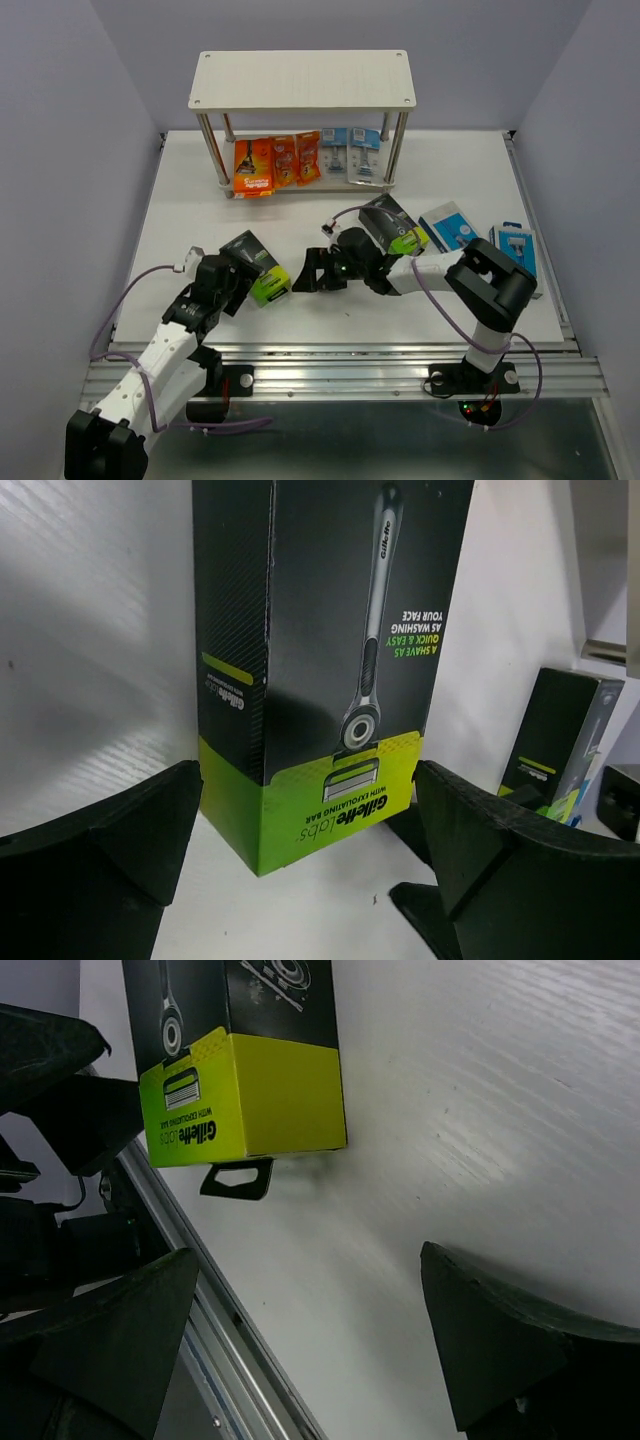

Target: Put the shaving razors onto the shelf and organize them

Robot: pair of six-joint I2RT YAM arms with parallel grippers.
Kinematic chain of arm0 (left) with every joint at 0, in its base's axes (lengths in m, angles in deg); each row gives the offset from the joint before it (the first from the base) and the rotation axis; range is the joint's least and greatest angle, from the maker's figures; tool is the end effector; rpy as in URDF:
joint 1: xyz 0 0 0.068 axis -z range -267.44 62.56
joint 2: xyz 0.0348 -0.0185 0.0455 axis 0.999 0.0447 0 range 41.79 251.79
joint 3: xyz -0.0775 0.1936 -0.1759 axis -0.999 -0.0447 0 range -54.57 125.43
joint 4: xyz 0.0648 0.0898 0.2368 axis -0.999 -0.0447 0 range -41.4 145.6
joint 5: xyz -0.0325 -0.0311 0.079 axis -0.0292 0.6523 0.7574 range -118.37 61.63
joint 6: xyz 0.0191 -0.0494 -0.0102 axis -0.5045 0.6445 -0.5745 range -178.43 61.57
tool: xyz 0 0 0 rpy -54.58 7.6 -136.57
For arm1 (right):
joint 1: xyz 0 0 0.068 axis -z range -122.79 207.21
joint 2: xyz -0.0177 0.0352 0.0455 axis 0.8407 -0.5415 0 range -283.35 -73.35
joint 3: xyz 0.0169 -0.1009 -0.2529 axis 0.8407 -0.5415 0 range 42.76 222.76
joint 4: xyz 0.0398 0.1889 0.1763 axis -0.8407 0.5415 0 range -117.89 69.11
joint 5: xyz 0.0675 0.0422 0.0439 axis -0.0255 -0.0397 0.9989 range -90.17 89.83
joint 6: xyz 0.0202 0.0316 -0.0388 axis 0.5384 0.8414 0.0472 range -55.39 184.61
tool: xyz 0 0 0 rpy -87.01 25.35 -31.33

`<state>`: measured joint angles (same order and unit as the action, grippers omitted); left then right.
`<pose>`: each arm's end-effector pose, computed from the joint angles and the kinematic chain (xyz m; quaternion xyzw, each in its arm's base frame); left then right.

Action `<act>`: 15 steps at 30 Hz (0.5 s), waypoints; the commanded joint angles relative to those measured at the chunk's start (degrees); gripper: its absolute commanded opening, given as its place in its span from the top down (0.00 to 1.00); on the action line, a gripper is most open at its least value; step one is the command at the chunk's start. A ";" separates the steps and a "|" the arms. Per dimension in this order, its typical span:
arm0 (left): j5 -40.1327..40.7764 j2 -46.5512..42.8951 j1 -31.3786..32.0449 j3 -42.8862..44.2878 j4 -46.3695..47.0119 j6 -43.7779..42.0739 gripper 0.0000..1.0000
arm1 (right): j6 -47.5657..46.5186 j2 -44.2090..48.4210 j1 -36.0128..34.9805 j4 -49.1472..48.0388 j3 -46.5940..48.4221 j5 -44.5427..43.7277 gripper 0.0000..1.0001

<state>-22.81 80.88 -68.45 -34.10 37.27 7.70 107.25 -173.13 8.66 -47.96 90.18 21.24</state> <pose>0.1467 -0.0468 0.1929 -0.3772 0.8105 -0.2697 0.3580 0.2236 0.2729 0.1590 -0.1339 0.8548 0.4527 0.2156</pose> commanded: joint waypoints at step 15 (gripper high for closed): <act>-3.89 0.90 -0.53 -5.97 9.81 3.48 0.44 | 14.22 -12.97 -4.44 -14.46 4.88 -1.89 0.44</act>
<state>-25.21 83.81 -68.83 -39.15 45.93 10.11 118.50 -184.76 4.92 -58.74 94.09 21.87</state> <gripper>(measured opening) 0.572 0.591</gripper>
